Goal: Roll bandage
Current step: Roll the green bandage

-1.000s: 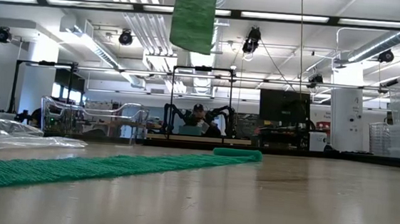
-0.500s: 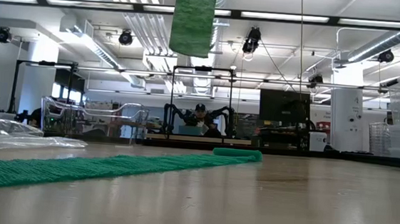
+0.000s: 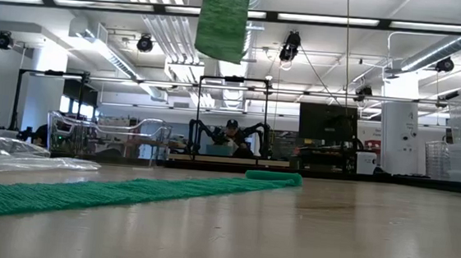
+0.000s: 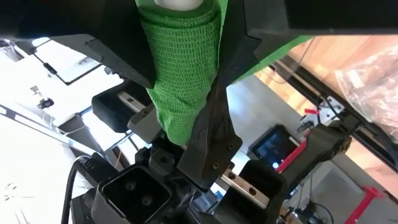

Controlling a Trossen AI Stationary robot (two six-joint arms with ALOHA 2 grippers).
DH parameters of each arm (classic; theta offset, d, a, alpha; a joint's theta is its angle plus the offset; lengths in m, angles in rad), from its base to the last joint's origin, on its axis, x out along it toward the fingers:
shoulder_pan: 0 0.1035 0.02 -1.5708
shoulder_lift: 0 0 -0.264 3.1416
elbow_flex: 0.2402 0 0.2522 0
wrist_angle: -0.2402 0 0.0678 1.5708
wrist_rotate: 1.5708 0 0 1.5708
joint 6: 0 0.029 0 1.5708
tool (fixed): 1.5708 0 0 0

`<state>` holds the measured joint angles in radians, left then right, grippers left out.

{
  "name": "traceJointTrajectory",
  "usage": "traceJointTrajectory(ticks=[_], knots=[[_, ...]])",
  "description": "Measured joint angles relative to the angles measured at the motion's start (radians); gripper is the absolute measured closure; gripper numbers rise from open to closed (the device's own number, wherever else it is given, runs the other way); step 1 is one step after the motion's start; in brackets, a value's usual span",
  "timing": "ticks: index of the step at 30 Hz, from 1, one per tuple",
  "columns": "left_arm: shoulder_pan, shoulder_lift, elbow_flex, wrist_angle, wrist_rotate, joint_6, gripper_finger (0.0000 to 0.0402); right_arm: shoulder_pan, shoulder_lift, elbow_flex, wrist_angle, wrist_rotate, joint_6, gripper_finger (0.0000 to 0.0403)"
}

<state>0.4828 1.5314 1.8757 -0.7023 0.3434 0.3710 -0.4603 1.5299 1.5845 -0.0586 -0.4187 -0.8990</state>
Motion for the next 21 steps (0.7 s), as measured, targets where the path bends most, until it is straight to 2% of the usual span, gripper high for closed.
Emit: traceJointTrajectory(ticks=[11,21], knots=[[0.0,0.0,-0.001,0.005,0.005,-0.003,0.0337,0.0,0.001,0.0,-0.008,0.002,-0.023,0.0223],[-0.001,0.0,-0.001,0.013,0.005,-0.016,0.0345,0.0,0.002,-0.001,-0.008,0.049,-0.04,0.0223]])
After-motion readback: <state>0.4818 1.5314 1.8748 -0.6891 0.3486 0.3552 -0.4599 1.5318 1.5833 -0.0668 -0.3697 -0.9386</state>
